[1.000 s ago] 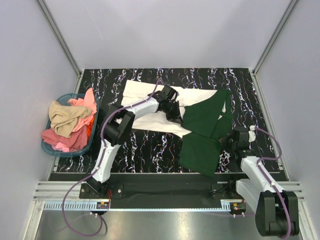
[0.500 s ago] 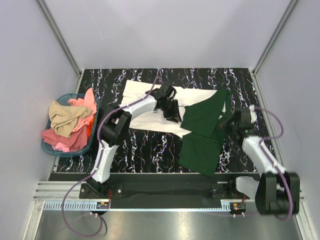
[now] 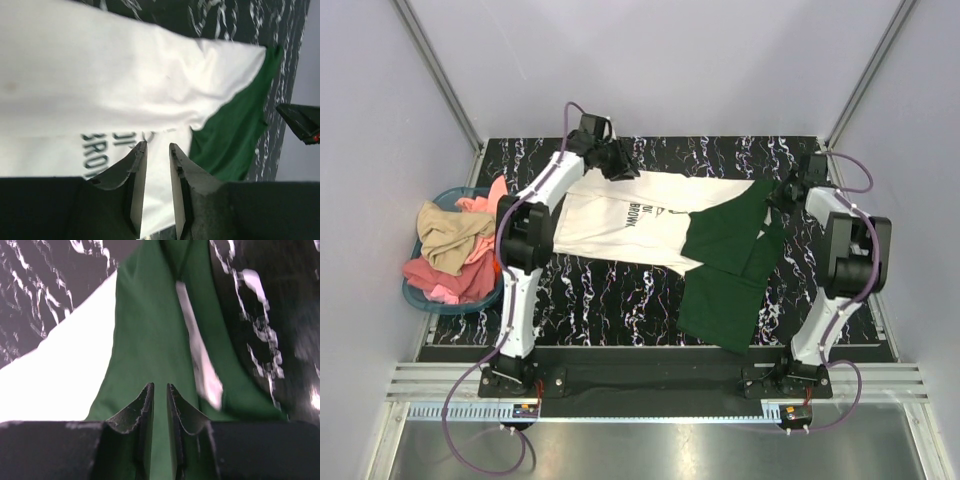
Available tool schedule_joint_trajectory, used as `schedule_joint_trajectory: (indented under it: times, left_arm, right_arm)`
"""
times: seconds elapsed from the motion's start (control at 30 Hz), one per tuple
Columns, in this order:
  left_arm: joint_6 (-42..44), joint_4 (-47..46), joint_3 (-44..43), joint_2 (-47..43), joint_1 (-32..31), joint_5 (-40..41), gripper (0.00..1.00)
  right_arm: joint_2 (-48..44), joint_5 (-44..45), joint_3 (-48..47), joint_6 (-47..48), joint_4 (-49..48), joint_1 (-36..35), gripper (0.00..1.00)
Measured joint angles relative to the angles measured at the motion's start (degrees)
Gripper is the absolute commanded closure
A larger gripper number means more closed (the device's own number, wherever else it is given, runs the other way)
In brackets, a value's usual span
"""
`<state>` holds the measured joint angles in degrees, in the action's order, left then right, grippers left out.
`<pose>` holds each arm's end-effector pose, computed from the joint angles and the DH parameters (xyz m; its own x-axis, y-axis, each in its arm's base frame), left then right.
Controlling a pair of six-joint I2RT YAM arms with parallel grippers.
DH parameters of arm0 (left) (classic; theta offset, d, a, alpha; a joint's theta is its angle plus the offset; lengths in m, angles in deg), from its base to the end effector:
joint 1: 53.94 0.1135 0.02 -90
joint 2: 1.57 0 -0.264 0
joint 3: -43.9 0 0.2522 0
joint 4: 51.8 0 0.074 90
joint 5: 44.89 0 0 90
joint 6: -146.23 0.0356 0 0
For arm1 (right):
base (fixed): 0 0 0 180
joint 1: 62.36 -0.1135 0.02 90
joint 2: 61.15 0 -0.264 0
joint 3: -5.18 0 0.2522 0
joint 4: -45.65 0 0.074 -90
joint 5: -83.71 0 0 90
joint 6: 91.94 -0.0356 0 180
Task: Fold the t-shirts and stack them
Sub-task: Fold the tshirt
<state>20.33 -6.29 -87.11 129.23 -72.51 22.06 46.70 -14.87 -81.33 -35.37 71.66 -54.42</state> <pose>0.4883 -0.1787 0.2384 -0.8707 -0.2767 -0.4066 0.0538 0.7683 -0.6379 0.4066 -0.0514 0.1927 -0.5878 0.6320 -0.5050 0.4318 0.7730 0.4648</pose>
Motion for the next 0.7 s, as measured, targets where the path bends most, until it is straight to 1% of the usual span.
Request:
schedule_joint_trajectory:
  times: [0.1,0.27,0.37,0.53,0.7]
  left_arm:
    - [0.11,-0.17,-3.17,3.91,2.25,0.00,0.71]
    - [-0.20,-0.55,-5.31,9.88,3.67,-0.02,0.69]
    - [-1.14,-1.09,-5.62,12.68,4.22,-0.02,0.69]
    - [-3.19,-2.36,-6.21,14.43,5.99,-0.48,0.69]
    - [-4.98,-3.72,-6.32,14.53,7.19,0.48,0.68]
  right_arm:
    - [4.79,-0.02,-5.03,1.14,0.37,0.09,0.79]
    - [13.05,-0.44,-13.86,2.67,0.15,0.39,0.80]
    - [18.16,-0.42,-19.15,3.26,3.13,0.79,0.81]
    - [23.65,-0.31,-28.11,3.26,9.60,2.45,0.85]
    - [27.10,0.04,-34.47,2.71,13.99,3.93,0.86]
